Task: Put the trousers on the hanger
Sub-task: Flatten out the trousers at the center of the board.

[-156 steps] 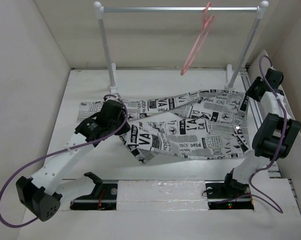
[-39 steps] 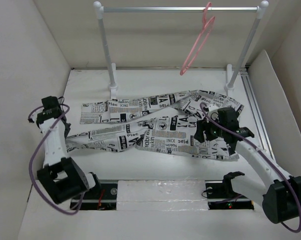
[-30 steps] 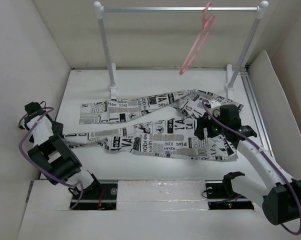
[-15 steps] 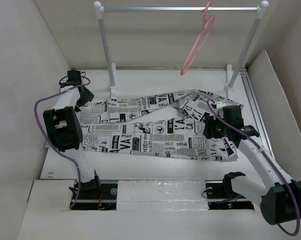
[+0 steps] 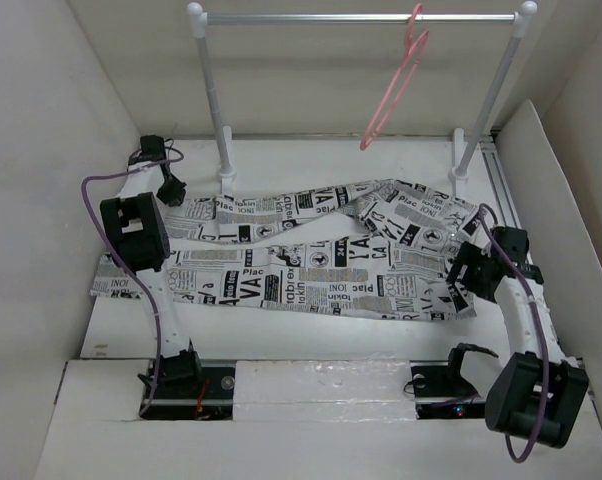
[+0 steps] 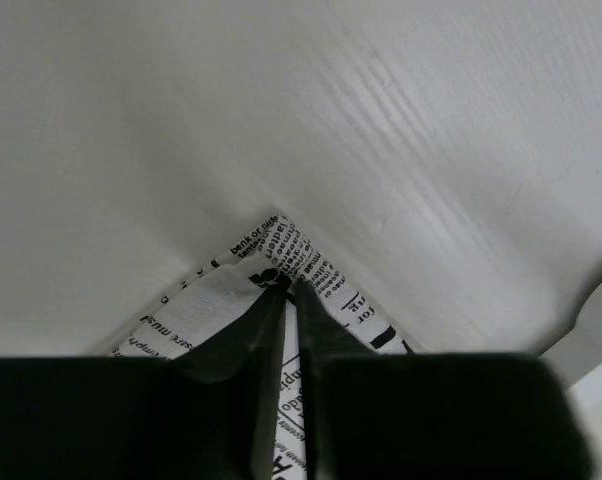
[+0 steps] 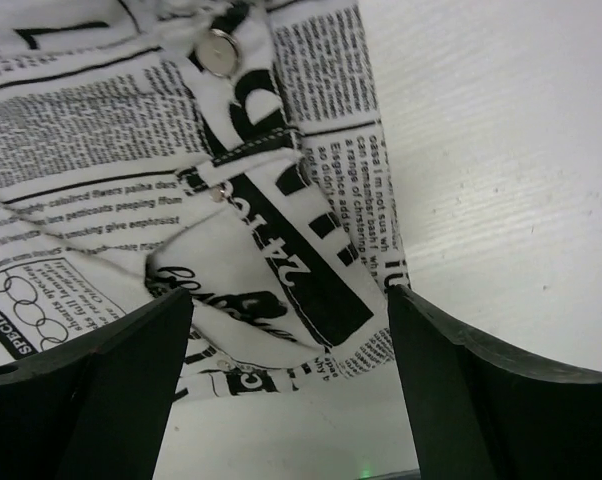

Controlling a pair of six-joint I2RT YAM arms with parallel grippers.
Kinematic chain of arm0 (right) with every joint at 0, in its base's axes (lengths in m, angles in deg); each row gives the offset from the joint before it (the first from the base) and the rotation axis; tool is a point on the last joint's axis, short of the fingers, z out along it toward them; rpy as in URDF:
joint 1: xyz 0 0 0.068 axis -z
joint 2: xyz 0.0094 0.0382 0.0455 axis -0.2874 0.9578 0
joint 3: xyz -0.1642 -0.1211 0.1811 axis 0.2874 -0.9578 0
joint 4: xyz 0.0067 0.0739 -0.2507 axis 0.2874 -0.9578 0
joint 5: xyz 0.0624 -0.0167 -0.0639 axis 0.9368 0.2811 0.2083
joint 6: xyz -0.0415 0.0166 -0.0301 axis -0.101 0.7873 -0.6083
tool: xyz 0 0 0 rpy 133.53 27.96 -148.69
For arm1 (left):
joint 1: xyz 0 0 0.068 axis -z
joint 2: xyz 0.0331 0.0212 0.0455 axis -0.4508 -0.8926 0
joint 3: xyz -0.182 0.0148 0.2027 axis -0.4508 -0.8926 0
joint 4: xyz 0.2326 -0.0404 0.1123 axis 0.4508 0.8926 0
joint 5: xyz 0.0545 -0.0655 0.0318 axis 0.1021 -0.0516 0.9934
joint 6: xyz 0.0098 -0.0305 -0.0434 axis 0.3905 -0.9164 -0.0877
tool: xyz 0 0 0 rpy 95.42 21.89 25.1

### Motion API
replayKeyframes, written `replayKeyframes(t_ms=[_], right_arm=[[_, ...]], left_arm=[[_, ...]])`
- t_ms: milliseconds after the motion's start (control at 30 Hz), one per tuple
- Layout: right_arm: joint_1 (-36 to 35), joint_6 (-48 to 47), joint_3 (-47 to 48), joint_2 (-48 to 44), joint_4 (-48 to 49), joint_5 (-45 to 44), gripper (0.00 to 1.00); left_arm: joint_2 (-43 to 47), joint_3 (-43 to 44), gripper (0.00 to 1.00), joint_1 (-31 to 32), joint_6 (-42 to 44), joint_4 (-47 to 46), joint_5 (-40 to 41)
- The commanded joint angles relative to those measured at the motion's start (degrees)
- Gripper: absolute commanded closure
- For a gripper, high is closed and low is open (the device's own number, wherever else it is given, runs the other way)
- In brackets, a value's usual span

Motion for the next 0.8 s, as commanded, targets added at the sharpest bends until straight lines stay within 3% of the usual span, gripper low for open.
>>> replayKeyframes(t_ms=[0,33,233,267,300,333,367,433,533,767], right_arm=[[0.8,3.8,-1.2,1.8,-0.9,-2.0,0.15],[0.8,5.2,-1.7,2.7,-0.5,-2.0,0.14],[0.8,8.3,-6.2,12.2,4.6,5.4,0.17],[0.8,8.8,-6.8,12.8,5.6,5.6,0.29],[0.8,9.5,-7.2,13.2,6.6,5.7,0.52],[0.8,9.7,-7.2,13.5,6.9,5.9,0.52],[1.3,9.9,-6.9,13.9,7.1,5.9,0.78],[1.3,9.6,-5.6,14.3,6.0,3.8,0.98],[2.8,7.8,-0.4,9.7,0.5,-2.7,1.00],[8.0,3.0,5.8,2.9,-7.3,-8.9,1.00]], left_arm=[[-4.1,3.5,0.93,-0.2,-0.8,0.7,-1.2],[-5.0,4.1,1.00,-0.2,-0.8,0.9,-1.0],[-5.9,8.8,1.00,-2.0,-2.9,1.3,1.0],[-5.9,9.3,1.00,-2.7,-3.6,1.2,1.2],[-5.4,9.9,1.00,-4.1,-5.0,1.0,1.2],[-5.0,10.3,1.00,-4.1,-5.9,0.9,0.9],[-4.4,10.4,1.00,-5.5,-6.8,0.0,-0.4],[-2.3,9.9,1.00,-6.3,-8.0,-1.8,-1.7],[2.3,11.2,1.00,-6.3,-9.4,-3.7,-1.8],[12.3,12.4,1.00,-6.3,-9.4,-7.1,0.4]])
